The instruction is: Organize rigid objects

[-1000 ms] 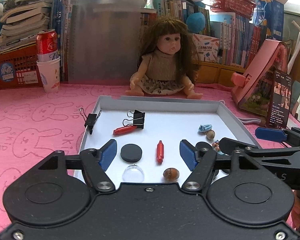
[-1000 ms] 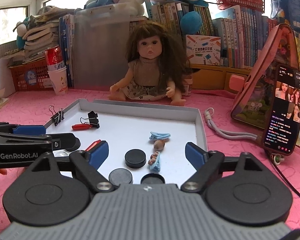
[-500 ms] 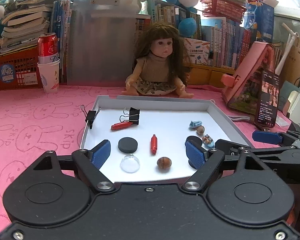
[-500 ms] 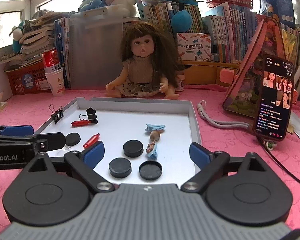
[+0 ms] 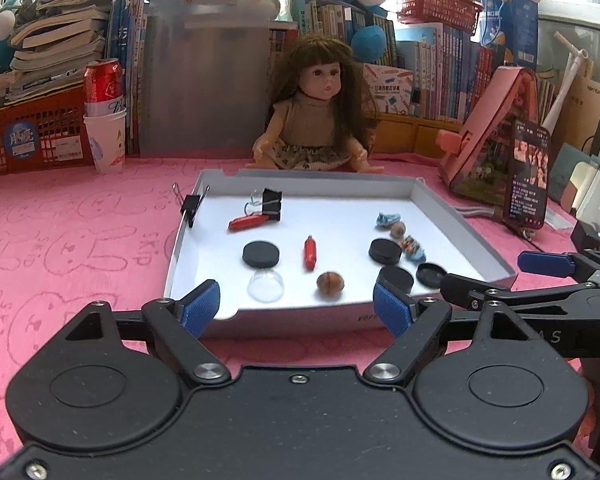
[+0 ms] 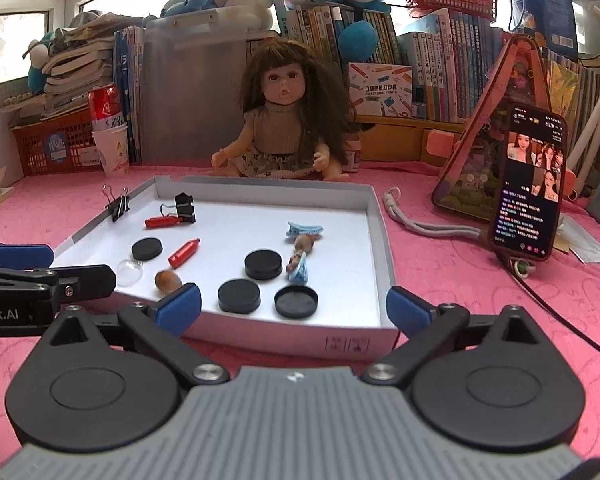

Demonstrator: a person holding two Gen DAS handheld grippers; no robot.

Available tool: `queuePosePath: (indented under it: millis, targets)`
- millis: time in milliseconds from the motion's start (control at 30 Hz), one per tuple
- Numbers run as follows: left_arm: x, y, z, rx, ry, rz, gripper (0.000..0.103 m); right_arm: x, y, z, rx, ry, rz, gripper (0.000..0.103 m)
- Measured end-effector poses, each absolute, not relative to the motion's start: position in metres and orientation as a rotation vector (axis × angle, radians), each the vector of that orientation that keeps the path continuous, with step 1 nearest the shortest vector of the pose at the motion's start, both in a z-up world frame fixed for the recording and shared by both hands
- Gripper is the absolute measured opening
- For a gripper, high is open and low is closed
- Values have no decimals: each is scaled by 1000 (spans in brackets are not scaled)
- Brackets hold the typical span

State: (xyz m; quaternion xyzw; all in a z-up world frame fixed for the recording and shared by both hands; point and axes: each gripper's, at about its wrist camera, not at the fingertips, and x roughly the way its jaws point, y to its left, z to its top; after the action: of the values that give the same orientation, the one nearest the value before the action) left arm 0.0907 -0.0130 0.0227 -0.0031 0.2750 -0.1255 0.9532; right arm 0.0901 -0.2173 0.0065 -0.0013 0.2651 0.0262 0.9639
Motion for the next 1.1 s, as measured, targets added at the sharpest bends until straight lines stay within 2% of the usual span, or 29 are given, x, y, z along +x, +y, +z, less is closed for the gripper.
queuePosePath:
  millis: [700,1100]
  targets:
    - [89,-4,-12,24,650,-179,83,90,-208,-22,-50,637,27,103]
    - [95,-10,-17,47,641,-136,88,97,-210,-26,-20,680,6,103]
